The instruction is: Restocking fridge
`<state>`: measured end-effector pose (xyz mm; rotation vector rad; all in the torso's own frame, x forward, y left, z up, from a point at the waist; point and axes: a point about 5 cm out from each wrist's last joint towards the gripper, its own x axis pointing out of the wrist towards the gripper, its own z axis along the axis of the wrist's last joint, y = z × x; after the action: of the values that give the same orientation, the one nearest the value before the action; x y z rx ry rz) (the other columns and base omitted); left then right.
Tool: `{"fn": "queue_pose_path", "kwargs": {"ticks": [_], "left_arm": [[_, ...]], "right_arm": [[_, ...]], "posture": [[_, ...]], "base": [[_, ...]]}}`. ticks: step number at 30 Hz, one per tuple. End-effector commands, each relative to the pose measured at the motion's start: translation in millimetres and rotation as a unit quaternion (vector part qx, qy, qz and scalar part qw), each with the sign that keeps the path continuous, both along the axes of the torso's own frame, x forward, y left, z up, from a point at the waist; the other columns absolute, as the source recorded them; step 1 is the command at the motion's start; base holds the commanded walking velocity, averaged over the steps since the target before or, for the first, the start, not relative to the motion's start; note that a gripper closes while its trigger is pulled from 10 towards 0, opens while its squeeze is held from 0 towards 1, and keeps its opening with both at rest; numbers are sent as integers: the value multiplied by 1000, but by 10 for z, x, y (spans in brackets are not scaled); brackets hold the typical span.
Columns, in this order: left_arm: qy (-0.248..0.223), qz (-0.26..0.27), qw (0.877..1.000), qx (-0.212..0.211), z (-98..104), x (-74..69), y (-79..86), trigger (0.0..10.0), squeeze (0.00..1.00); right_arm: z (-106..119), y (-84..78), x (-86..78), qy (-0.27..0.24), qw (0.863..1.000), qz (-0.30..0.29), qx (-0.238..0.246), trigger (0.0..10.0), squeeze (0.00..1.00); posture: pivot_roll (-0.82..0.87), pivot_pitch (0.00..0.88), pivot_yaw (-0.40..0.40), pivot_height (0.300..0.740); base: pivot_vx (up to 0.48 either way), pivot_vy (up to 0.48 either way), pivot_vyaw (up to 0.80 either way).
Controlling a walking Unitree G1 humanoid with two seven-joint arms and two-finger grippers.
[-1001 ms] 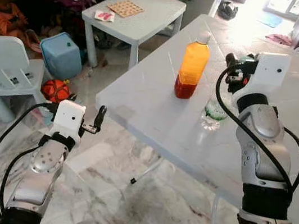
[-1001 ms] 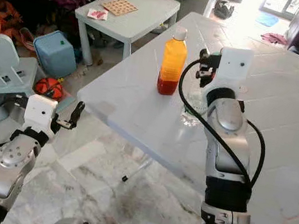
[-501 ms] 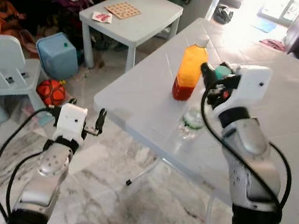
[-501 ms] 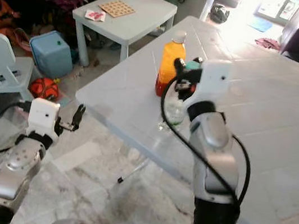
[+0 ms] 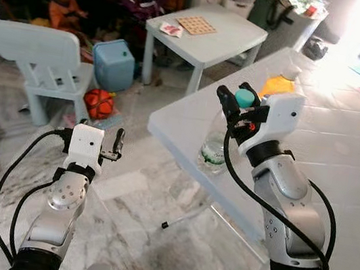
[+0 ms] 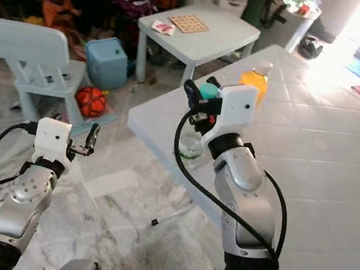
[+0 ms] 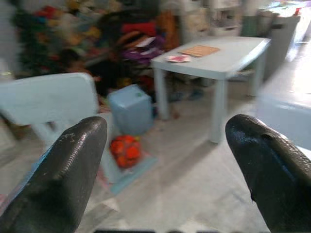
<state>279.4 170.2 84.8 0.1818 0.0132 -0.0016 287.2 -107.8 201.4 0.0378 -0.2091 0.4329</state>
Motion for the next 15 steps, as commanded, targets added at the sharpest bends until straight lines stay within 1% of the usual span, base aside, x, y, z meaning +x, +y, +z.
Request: {"fn": "queue_pose_path", "kwargs": {"ticks": [1, 7, 15], "left_arm": [[5, 19, 1000, -6, -32, 0, 29, 10000, 0], [8, 26, 1000, -15, -45, 5, 30, 10000, 0], [6, 27, 1000, -13, -35, 17, 30, 10000, 0]], "right_arm": [[-144, 85, -26, 37, 999, 25, 8, 10000, 0], [-159, 159, -56, 34, 998, 38, 28, 10000, 0], [-166, 222, -75, 26, 998, 56, 27, 10000, 0]], "posture": [[36, 17, -50, 740], [51, 19, -52, 740], [53, 29, -36, 740]], "base": [[0, 0, 800], [0, 0, 800], [0, 0, 800]]}}
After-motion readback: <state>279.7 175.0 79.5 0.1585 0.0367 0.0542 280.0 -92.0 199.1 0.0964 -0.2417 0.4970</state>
